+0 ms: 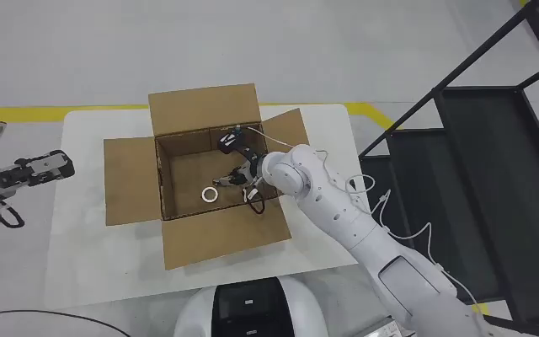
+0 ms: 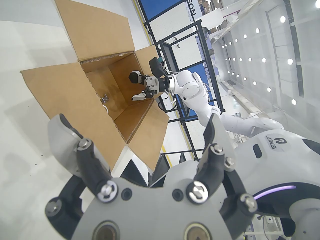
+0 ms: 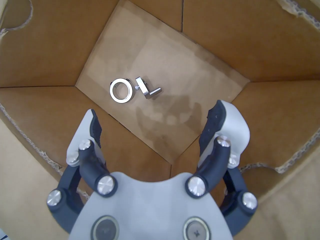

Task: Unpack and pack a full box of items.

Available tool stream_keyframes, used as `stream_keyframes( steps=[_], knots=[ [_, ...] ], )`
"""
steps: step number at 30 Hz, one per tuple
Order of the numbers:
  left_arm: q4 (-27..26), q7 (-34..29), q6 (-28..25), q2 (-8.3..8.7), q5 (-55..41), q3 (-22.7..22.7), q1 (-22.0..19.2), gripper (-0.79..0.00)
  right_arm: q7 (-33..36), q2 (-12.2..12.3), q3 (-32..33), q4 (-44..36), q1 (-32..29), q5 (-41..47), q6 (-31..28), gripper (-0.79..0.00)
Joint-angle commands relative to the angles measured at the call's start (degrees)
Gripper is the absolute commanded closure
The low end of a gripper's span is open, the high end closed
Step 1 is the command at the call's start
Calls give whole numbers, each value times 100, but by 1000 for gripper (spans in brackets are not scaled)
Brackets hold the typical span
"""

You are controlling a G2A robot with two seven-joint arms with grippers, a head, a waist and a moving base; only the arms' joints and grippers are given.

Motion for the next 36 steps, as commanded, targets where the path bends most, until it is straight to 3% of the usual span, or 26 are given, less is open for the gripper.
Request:
stream_keyframes(
  steps=[1, 8, 18, 19, 20, 21, 31, 36],
  knots=[
    [0, 0, 0, 0, 0, 0, 0, -785, 0, 0, 0, 0, 0, 0, 0, -785],
    [0, 0, 0, 0, 0, 0, 0, -785, -279, -80, -254, 187, 106, -73, -184, -785],
    [0, 0, 0, 0, 0, 0, 0, -785, -551, -691, -1462, 1822, 1212, -103, -847, -785],
    [0, 0, 0, 0, 0, 0, 0, -785, -591, -758, -1547, 1991, 1299, -94, -885, -727],
    [0, 0, 0, 0, 0, 0, 0, -785, -623, -824, -1621, 2152, 1376, -64, -927, -610],
    [0, 0, 0, 0, 0, 0, 0, -785, -672, -887, -1689, 2309, 1452, -54, -959, -585],
    [0, 0, 0, 0, 0, 0, 0, -785, -984, -1415, -2260, 3530, 1884, -368, -1153, -496],
    [0, 0, 0, 0, 0, 0, 0, -785, -1082, -1619, -2405, 3907, 1981, -451, -1278, -511]
  ],
)
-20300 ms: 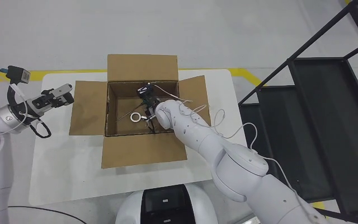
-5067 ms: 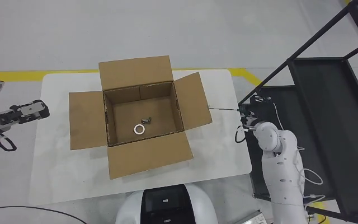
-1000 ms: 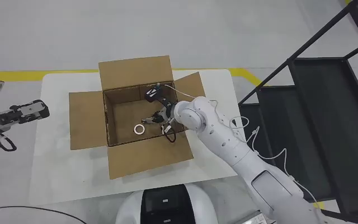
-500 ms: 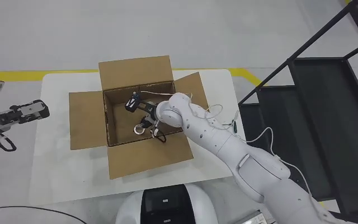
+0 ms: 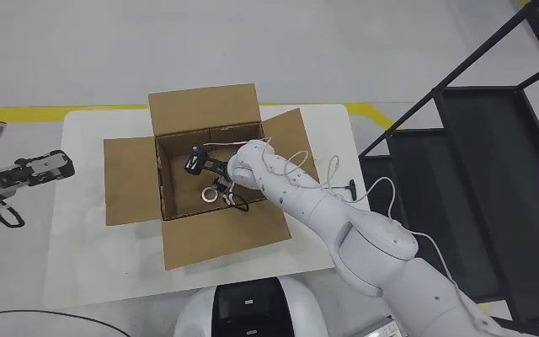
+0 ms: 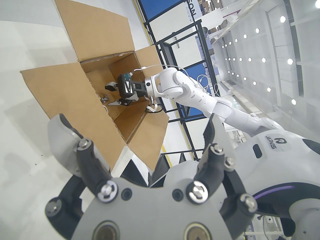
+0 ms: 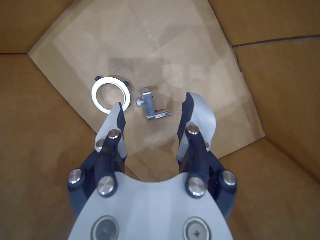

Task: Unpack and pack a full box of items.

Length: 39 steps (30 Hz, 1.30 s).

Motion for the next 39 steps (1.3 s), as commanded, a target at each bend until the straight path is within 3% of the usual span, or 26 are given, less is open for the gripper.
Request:
stream_keyframes(
  steps=[1, 6, 10, 11, 12, 13, 20, 26, 32, 39],
  knots=[
    [0, 0, 0, 0, 0, 0, 0, -785, -41, -70, -29, 142, 30, 3, -51, -514],
    [0, 0, 0, 0, 0, 0, 0, -785, -95, -238, -143, 462, 92, -122, -145, -471],
    [0, 0, 0, 0, 0, 0, 0, -785, -167, -358, -175, 690, 135, -142, -196, -262],
    [0, 0, 0, 0, 0, 0, 0, -785, -179, -384, -177, 742, 147, -140, -210, -179],
    [0, 0, 0, 0, 0, 0, 0, -785, -188, -410, -182, 790, 155, -142, -234, -40],
    [0, 0, 0, 0, 0, 0, 0, -785, -197, -434, -183, 833, 164, -139, -258, 0],
    [0, 0, 0, 0, 0, 0, 0, -785, -245, -526, -63, 1066, 298, 19, -388, 0],
    [0, 0, 0, 0, 0, 0, 0, -785, -399, -411, 420, 1086, 518, 688, -675, 0],
    [0, 0, 0, 0, 0, 0, 0, -785, -495, -44, 1107, 783, 518, 1484, -1366, 0],
    [0, 0, 0, 0, 0, 0, 0, -785, -431, 676, 2130, -306, -169, 1931, -1694, 0]
  ],
)
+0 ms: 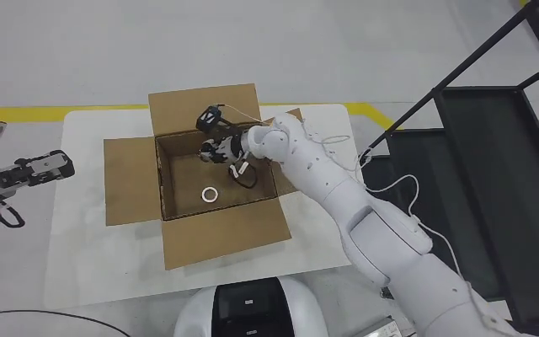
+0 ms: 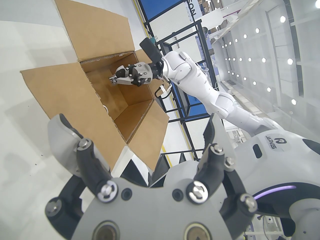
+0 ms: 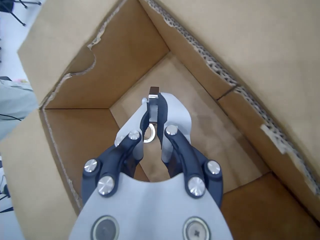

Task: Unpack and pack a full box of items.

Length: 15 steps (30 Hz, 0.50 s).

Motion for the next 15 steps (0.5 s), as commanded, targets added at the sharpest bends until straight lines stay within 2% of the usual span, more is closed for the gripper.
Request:
stream_keyframes(
  steps=[1, 4, 8, 11, 15],
  knots=[
    [0, 0, 0, 0, 0, 0, 0, -785, 65, 250, 407, -575, -377, 115, 23, 0],
    [0, 0, 0, 0, 0, 0, 0, -785, 195, 590, 1065, -1658, -1083, 244, 161, 0],
    [0, 0, 0, 0, 0, 0, 0, -785, 613, 1027, 2161, -3960, -2619, 497, 472, 0],
    [0, 0, 0, 0, 0, 0, 0, -785, 807, 1181, 2659, -5162, -3417, 696, 715, 0],
    [0, 0, 0, 0, 0, 0, 0, -785, 656, 1289, 3098, -6031, -4009, 808, 896, 0]
  ],
)
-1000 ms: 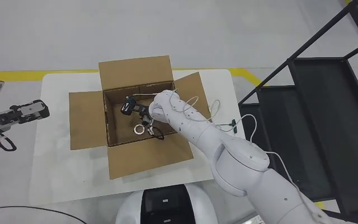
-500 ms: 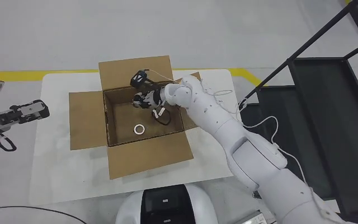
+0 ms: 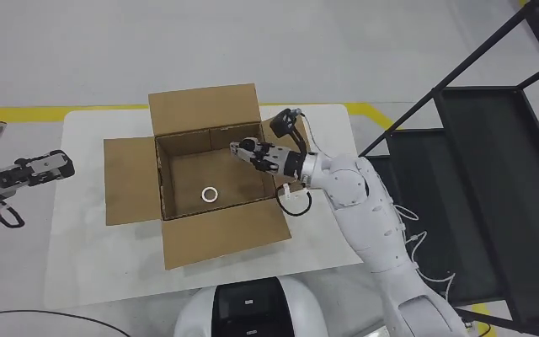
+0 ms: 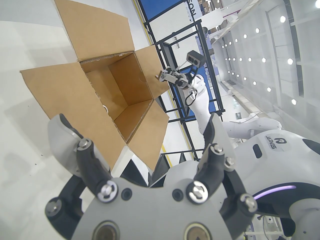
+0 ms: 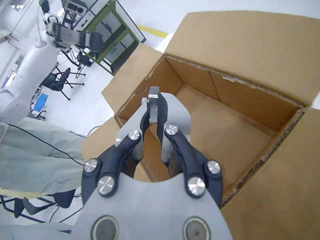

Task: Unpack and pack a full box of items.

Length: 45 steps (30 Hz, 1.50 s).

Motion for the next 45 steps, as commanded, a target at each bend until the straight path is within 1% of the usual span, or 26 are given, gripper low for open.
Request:
stream_keyframes(
  steps=[1, 6, 11, 17, 19, 22, 26, 28, 32, 34, 38, 45],
  knots=[
    [0, 0, 0, 0, 0, 0, 0, -785, -135, 36, 177, -368, -219, -6, 117, 0],
    [0, 0, 0, 0, 0, 0, 0, -785, -484, 112, 543, -787, -638, -108, 385, 0],
    [0, 0, 0, 0, 0, 0, 0, -785, -660, 193, 920, -1097, -1111, -169, 530, 0],
    [0, 0, 0, 0, 0, 0, 0, -785, -1265, 277, 1641, -1586, -1917, 14, 537, 0],
    [0, 0, 0, 0, 0, 0, 0, -785, -1506, 294, 1877, -1758, -2227, 15, 643, 0],
    [0, 0, 0, 0, 0, 0, 0, -785, -1692, 310, 2122, -1924, -2690, -79, 992, 0],
    [0, 0, 0, 0, 0, 0, 0, -785, -1941, 307, 2310, -1965, -3177, -132, 1614, 0],
    [0, 0, 0, 0, 0, 0, 0, -785, -2109, 293, 2326, -1920, -3355, -99, 1970, 0],
    [0, 0, 0, 0, 0, 0, 0, -785, -2231, 282, 2291, -1717, -3577, -221, 2533, 0],
    [0, 0, 0, 0, 0, 0, 0, -785, -2216, 276, 2252, -1631, -3658, -287, 2882, 0],
    [0, 0, 0, 0, 0, 0, 0, -785, -1585, 302, 2079, -1425, -3659, -744, 3519, 0],
    [0, 0, 0, 0, 0, 0, 0, -785, -850, 335, 1755, -929, -3313, -1188, 4087, 0]
  ],
)
